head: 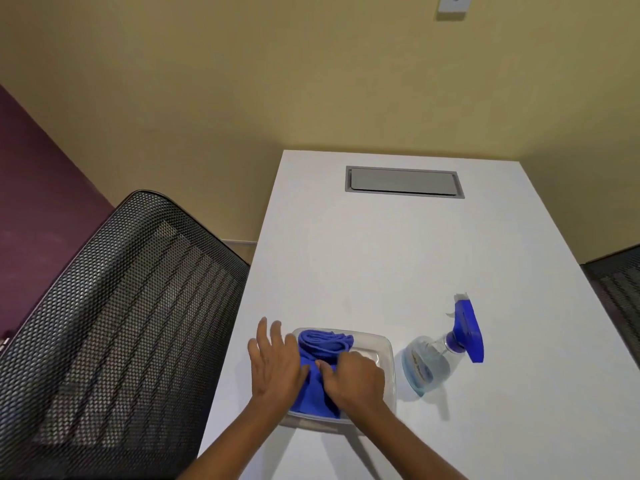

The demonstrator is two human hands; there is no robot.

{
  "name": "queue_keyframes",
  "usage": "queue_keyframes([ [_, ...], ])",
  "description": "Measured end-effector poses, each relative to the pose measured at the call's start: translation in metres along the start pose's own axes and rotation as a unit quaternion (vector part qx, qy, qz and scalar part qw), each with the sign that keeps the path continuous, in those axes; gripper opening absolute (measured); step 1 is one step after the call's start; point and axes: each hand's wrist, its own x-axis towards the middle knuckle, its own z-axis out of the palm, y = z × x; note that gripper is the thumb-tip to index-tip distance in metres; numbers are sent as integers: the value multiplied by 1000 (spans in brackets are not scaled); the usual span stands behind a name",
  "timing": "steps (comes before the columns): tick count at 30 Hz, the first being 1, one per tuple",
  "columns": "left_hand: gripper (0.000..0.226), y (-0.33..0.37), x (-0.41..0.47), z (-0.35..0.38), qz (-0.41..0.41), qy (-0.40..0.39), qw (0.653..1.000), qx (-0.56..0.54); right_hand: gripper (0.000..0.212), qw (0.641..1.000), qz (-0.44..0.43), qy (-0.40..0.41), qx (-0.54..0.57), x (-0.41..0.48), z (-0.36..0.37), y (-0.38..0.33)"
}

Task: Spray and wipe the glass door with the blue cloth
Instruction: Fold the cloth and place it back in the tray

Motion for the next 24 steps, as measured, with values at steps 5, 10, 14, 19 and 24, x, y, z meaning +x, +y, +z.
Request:
queue_keyframes([
  [5,123,5,12,7,-86,-43,993,-64,16,988,-138,-61,34,3,2,-2],
  [10,132,9,21,20,-104,-72,992,13,60,976,-169,-130,-42,13,13,-1],
  [14,132,9,22,24,-90,-68,990,79,66,968,-173,-147,-104,16,15,-6],
  [19,132,9,20,20,-73,-59,995,38,47,979,-149,-137,-38,5,-8,-7],
  [24,114,12,6,20,-80,-4,988,-131,26,980,-15,37,195,-38,-33,12],
])
